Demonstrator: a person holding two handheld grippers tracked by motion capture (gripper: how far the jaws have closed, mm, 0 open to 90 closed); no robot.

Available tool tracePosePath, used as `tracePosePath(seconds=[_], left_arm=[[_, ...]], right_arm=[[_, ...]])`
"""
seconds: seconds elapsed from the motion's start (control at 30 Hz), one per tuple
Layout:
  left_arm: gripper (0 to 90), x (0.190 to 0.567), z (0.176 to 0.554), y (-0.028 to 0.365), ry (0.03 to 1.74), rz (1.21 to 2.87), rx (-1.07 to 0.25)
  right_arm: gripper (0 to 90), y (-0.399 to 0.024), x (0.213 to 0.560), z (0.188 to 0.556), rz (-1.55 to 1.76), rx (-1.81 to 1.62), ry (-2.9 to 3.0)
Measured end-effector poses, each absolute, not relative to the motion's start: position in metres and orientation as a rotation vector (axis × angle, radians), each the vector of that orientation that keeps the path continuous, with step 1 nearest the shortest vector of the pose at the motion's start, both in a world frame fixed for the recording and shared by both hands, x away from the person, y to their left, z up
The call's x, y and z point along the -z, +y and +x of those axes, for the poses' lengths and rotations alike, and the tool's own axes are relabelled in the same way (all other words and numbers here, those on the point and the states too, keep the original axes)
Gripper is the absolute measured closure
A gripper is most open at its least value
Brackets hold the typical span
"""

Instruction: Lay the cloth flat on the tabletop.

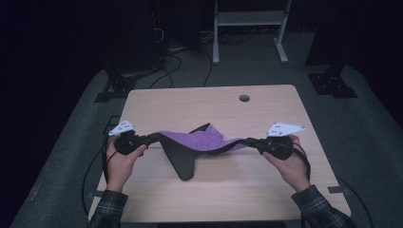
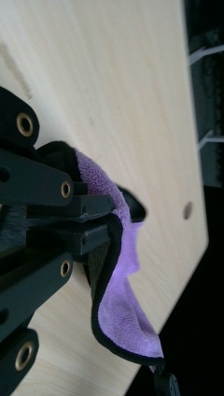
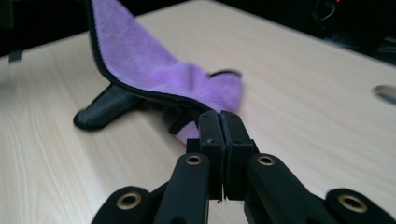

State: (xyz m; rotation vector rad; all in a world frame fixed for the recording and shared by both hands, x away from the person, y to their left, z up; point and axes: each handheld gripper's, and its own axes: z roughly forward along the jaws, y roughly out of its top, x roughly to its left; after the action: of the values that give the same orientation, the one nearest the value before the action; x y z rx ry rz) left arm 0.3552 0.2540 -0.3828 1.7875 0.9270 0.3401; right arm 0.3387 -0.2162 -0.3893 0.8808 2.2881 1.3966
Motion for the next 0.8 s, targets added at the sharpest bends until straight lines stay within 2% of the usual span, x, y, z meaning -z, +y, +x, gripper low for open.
tracePosePath(seconds=[0.33,0.53,0.8], left_arm=[[86.2,0.334,0.343,0.256,0.830,1.712,-0.426],[86.2,0.288,0.330,0.247,0.733,1.686,-0.511],[86.2,0.266,0.330,0.241,0.698,1.655,-0.542]], right_arm=[[88.5,-0.250,0.342,0.329,0.859,-1.515,2.130],[88.6,-0.264,0.288,0.305,0.741,-1.583,1.987],[88.6,-0.271,0.260,0.302,0.712,-1.603,1.912]])
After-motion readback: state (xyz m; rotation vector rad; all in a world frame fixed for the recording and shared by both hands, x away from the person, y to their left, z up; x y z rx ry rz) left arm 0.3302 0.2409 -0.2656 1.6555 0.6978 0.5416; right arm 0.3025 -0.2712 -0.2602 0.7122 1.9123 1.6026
